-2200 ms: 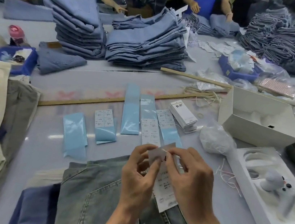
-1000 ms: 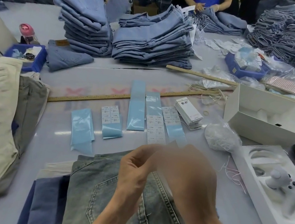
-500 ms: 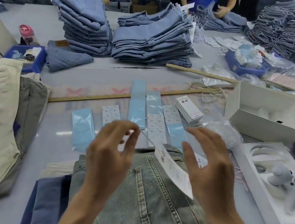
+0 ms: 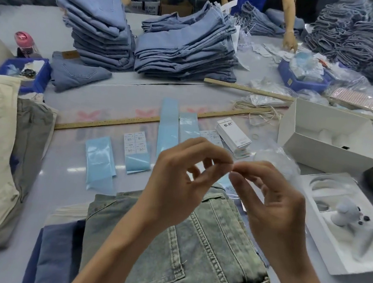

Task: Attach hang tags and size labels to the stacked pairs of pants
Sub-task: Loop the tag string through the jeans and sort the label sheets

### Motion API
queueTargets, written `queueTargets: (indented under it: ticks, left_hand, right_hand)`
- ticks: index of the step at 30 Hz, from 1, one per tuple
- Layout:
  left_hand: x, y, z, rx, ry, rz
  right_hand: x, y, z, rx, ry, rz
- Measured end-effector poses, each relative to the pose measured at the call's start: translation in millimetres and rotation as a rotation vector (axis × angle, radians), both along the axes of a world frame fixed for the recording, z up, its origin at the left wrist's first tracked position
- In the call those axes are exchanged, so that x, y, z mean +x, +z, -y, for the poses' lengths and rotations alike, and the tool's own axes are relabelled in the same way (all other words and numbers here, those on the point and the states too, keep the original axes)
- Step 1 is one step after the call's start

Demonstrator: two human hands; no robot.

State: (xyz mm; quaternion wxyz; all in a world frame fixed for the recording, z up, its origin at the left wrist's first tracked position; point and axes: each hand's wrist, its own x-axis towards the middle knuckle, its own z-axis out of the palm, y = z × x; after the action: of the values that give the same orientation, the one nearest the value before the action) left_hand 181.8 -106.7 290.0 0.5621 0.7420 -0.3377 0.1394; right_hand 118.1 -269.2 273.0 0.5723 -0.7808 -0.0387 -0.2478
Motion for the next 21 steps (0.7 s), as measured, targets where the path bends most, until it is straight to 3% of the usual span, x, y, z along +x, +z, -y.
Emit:
queueTargets:
  ticks: [6, 10, 12, 15, 17, 21]
  left_hand:
    - [-4, -23, 7, 0.046, -0.077, -0.002]
    - [1, -48, 5, 0.069, 0.116, -0.116]
    - [10, -68, 7, 0.367, 0.23, -0.143]
    - [19, -95, 20, 0.781, 0.155, -0.273]
    - [22, -108, 29, 0.877, 0.083, -0.333]
    - [30, -122, 37, 0.821, 0.152, -0.399]
  right_hand:
    - [-5, -9, 5, 0.028, 0.064, -0.073]
    - [-6, -21, 9, 0.056, -0.01, -0.17]
    - [-2, -34, 13, -0.107, -0.111, -0.314]
    - [7, -53, 11, -0.506, -0.228, -0.532]
    - [10, -63, 4, -0.669, -0.238, -0.606]
    - [17, -85, -5, -0.764, -0.248, -0.659]
